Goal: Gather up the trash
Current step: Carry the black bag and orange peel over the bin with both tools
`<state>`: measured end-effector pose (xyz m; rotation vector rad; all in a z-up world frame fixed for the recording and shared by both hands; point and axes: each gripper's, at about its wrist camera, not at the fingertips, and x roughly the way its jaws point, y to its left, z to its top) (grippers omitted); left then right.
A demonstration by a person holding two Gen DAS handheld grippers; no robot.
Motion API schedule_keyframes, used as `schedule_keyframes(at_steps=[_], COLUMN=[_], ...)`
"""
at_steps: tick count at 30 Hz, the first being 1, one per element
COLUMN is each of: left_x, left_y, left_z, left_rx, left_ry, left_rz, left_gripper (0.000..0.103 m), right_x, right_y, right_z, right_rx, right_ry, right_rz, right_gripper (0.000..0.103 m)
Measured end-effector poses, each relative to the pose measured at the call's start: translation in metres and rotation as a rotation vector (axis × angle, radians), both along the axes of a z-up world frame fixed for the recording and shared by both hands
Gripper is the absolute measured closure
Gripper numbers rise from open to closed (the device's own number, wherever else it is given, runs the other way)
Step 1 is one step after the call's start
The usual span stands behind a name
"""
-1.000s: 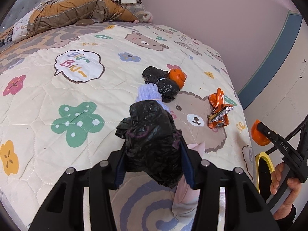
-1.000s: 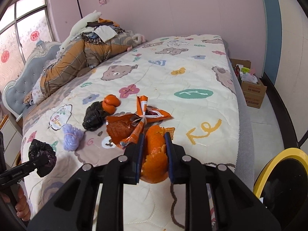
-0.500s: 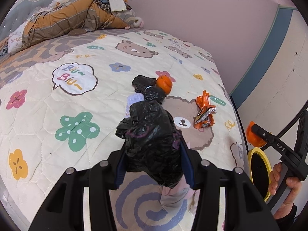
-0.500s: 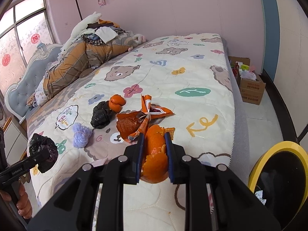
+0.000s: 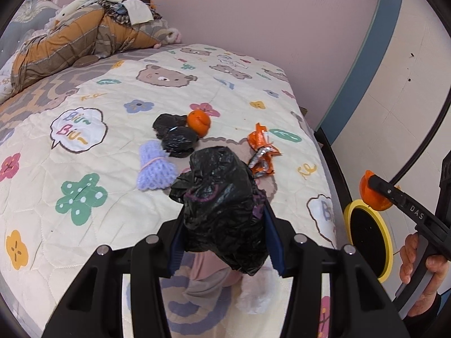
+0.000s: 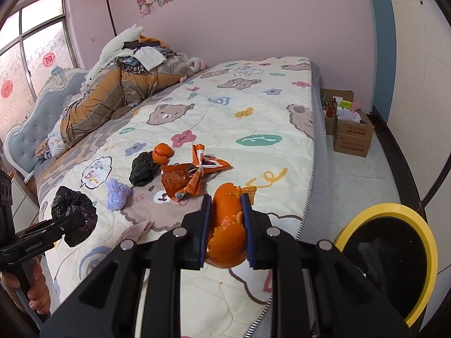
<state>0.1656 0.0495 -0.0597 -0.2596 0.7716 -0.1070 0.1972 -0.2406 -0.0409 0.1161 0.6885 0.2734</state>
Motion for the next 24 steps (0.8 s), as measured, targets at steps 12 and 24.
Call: schedule_keyframes(at_steps=[12,24], left_x=[0.007,0.015], left_y=[-0.044,-0.085], left_z=[0.016,0.028], left_rx=[0.028,0.045], left_ry=[-0.017,-0.034], left_rz=[-0.087,-0.168], left_gripper=[0.057,0.057], right_x=[-0.016,-0.025], right_y=[-0.033,-0.064], right_z=[0.015,0.025], right_rx=[0.007,-0.004], right_ry=[-0.015,-0.024], right_rz=[-0.042,-0.09], right_gripper=[0.083,0.083])
